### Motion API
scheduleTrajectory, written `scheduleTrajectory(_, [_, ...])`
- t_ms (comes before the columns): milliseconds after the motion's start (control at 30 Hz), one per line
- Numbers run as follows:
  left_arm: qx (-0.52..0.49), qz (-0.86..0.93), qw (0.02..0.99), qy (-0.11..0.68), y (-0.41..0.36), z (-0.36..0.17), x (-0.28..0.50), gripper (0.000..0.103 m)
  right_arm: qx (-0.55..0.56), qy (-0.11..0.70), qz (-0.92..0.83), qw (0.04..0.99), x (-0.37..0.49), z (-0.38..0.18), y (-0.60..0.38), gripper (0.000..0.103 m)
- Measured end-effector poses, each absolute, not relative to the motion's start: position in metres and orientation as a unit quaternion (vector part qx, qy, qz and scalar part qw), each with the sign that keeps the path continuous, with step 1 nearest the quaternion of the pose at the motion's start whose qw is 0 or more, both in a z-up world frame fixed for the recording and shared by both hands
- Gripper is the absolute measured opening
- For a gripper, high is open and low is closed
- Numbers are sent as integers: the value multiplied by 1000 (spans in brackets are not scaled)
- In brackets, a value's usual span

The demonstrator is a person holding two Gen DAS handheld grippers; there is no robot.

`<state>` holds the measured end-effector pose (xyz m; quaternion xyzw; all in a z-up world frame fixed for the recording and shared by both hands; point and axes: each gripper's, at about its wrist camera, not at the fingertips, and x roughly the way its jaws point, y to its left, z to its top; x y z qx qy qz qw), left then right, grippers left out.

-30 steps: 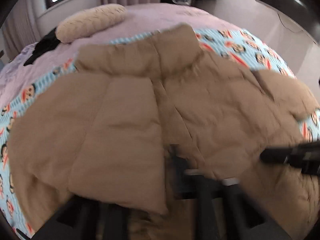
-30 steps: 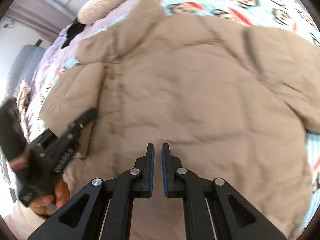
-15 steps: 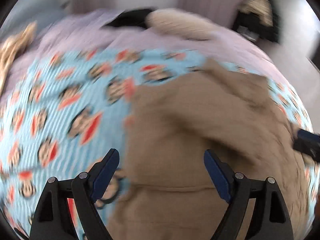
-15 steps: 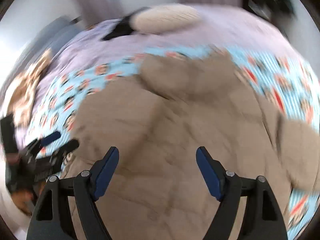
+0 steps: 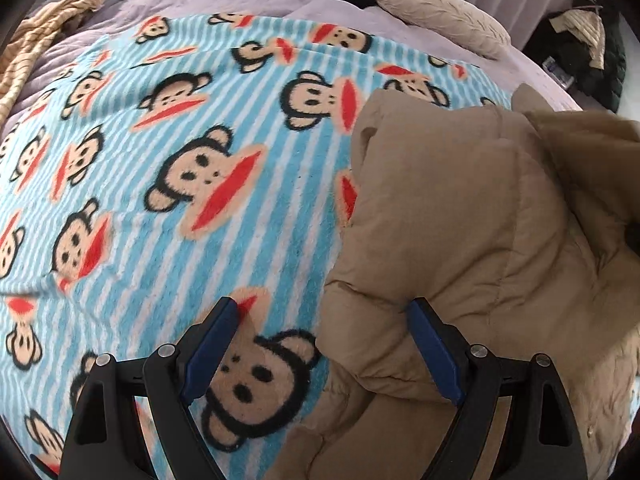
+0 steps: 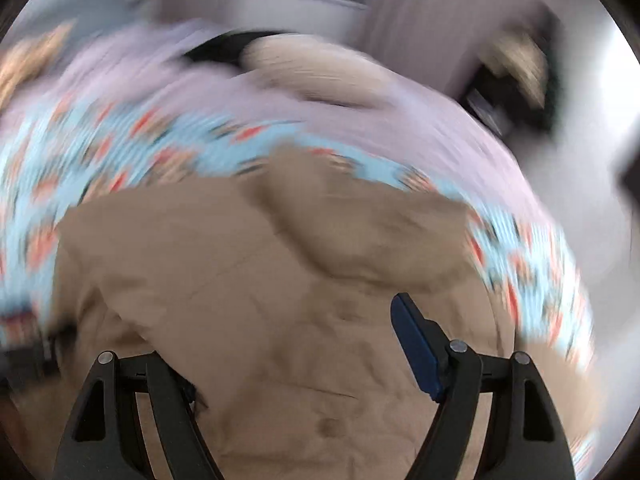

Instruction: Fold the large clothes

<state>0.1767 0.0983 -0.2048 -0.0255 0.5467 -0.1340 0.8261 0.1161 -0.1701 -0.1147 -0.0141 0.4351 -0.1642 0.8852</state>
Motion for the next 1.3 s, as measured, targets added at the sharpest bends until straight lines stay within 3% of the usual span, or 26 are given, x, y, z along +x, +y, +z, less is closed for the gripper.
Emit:
scheduleTrajectory(133, [-96,-183,810,549,105,-189,210,87,204,445,-164,856,86,-126,-255,82])
scheduleTrajectory(233, [-146,-206,779,574,100,-195,245,87,307,448,-139,828,73,-144,-288,81])
scheduleTrajectory(267, [-155,-214,765,587,95,-201,257,86,354,442,-136,813,68,-151,-302,73])
scheduleTrajectory(300, [-158,-217,760,592,90,-203,263,79,390,439,-133,798,65,-159,-311,57])
scheduleTrajectory(333, [-161,-225,757,592,84,-202,268,44,427,435,-127,782,62,-167,-321,46])
scheduleTrajectory(367, [-163,-237,754,591,78,-198,271,28,463,432,-121,764,59,-176,-330,14])
scheduleTrajectory(400, [-158,-239,759,584,74,-191,271,24,495,431,-117,745,55,-186,-338,9])
scheduleTrajectory(433, [-143,-244,772,569,71,-180,267,17,508,430,-116,737,53,-191,-341,9])
scheduleTrajectory(533, [-80,-237,801,544,69,-171,254,17,480,445,-107,748,47,-193,-335,8])
scheduleTrajectory(633, [-38,-212,801,558,73,-195,260,18,458,469,-92,750,50,-200,-319,8])
scheduleTrajectory(767, [-21,-166,821,546,75,-193,260,34,418,482,-103,763,65,-215,-305,8])
scheduleTrajectory(933, [1,-146,847,512,87,-157,246,35,356,480,-110,794,73,-194,-310,9])
scheduleTrajectory(967, [7,-153,848,507,88,-151,238,35,348,484,-108,796,72,-191,-314,12])
scheduleTrajectory(1033, [17,-172,849,499,89,-140,224,35,341,492,-123,792,70,-185,-322,26])
scheduleTrajectory(1100, [27,-190,846,497,92,-138,208,35,325,480,-163,798,59,-170,-329,45])
scheduleTrajectory(1133, [35,-195,842,501,91,-140,199,35,312,470,-181,806,52,-161,-330,45])
scheduleTrajectory(1233, [75,-189,830,519,80,-163,181,35,277,436,-203,832,31,-135,-325,38])
scheduleTrajectory(1267, [81,-184,827,525,77,-173,179,35,268,435,-193,838,28,-130,-321,20])
scheduleTrajectory(1300, [80,-181,825,530,76,-180,176,35,255,444,-174,841,30,-130,-314,16])
